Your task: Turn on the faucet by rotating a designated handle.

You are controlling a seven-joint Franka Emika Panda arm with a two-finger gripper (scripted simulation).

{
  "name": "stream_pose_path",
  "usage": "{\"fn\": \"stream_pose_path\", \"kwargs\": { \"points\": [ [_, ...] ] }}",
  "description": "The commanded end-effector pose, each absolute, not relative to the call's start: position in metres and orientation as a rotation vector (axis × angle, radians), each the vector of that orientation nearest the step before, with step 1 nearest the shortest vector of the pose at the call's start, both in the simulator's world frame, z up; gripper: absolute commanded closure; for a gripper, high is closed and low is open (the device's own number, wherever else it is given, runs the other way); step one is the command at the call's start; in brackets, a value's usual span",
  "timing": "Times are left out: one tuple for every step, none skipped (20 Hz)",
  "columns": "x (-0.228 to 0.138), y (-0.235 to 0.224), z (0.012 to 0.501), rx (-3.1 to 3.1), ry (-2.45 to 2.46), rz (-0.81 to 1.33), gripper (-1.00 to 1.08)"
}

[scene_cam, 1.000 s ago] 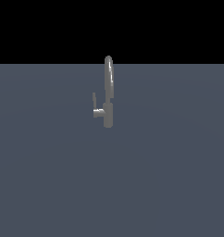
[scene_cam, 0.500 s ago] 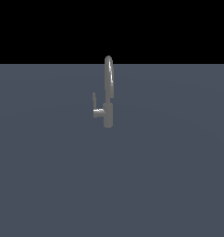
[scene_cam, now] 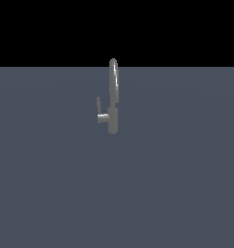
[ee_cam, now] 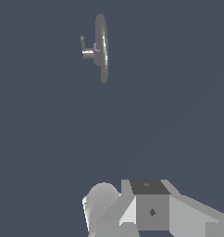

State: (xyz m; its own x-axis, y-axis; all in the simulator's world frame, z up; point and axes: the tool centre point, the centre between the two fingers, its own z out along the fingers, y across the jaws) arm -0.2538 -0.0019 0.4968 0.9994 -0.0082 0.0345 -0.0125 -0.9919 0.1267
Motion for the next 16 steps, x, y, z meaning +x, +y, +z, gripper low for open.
{"fn": "stream_pose_path", "kwargs": {
  "points": [
    [-0.252, 0.000, 0.504, 3.001, -0.060, 0.086, 1.08],
    [-0.251, 0.002, 0.507, 2.995, -0.082, 0.104, 1.08],
    [-0.250, 0.003, 0.510, 2.987, -0.106, 0.122, 1.08],
    [-0.249, 0.005, 0.514, 2.978, -0.131, 0.142, 1.08],
    [-0.248, 0.006, 0.518, 2.969, -0.159, 0.164, 1.08],
    [-0.246, 0.008, 0.523, 2.958, -0.188, 0.186, 1.08],
    [-0.245, 0.010, 0.527, 2.946, -0.218, 0.211, 1.08],
    [-0.243, 0.013, 0.532, 2.933, -0.250, 0.236, 1.08],
    [-0.242, 0.016, 0.537, 2.919, -0.284, 0.263, 1.08],
    [-0.240, 0.019, 0.542, 2.903, -0.319, 0.290, 1.08],
    [-0.238, 0.022, 0.547, 2.886, -0.355, 0.319, 1.08],
    [-0.236, 0.026, 0.552, 2.868, -0.391, 0.348, 1.08],
    [-0.233, 0.030, 0.556, 2.849, -0.427, 0.377, 1.08],
    [-0.231, 0.034, 0.561, 2.829, -0.462, 0.406, 1.08],
    [-0.229, 0.038, 0.565, 2.809, -0.496, 0.433, 1.08],
    [-0.226, 0.042, 0.569, 2.789, -0.530, 0.461, 1.08]
  ]
}}
